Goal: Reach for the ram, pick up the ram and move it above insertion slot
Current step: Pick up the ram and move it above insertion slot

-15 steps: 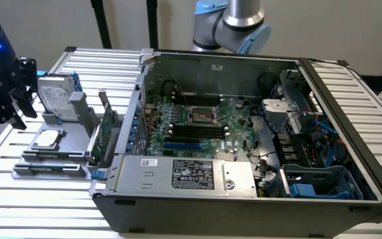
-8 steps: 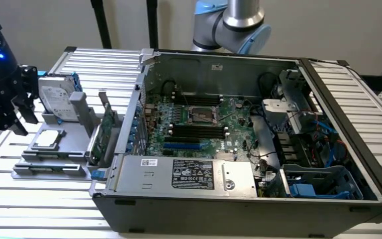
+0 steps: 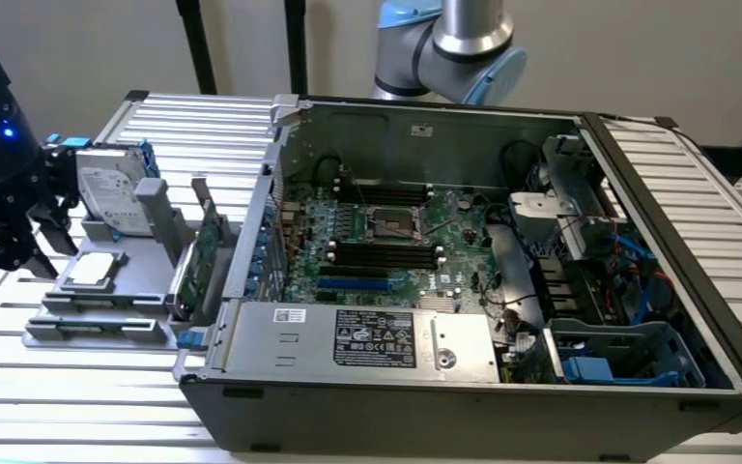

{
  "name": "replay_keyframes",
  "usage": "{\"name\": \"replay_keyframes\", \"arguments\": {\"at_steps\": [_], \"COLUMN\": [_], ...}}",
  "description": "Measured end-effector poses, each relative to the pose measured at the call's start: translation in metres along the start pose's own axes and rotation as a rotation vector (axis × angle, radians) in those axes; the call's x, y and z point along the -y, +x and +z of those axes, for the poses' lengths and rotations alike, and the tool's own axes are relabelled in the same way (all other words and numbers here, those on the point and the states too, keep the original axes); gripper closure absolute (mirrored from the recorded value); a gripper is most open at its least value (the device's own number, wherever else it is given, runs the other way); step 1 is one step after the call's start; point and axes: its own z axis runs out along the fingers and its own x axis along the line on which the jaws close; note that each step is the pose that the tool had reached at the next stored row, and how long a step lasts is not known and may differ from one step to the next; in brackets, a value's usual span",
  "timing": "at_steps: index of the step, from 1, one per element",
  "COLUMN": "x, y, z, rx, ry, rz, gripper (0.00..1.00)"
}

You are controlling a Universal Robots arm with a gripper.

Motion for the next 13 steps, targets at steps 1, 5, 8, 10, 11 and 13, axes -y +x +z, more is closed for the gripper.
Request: {"name": "replay_keyframes", "arguments": {"at_steps": [1, 5, 8, 10, 11, 13], "x": [0.0, 0.0004, 0.0007, 0.0008, 0.0008, 0.001], "y": [0.0, 0.0, 0.0, 0.0, 0.0, 0.0], "z": [0.0017, 0.0091, 0.0144, 0.0181, 0.02, 0.0236], "rx": [-0.0001, -0.0004, -0.0007, -0.0008, -0.001, -0.0013], "ry": [-0.0001, 0.0, 0.0, 0.0001, 0.0001, 0.0002], "rz": [-0.001, -0.008, -0.014, -0.021, -0.024, -0.031], "gripper": [0.64, 0.64, 0.64, 0.64, 0.64, 0.64]}}
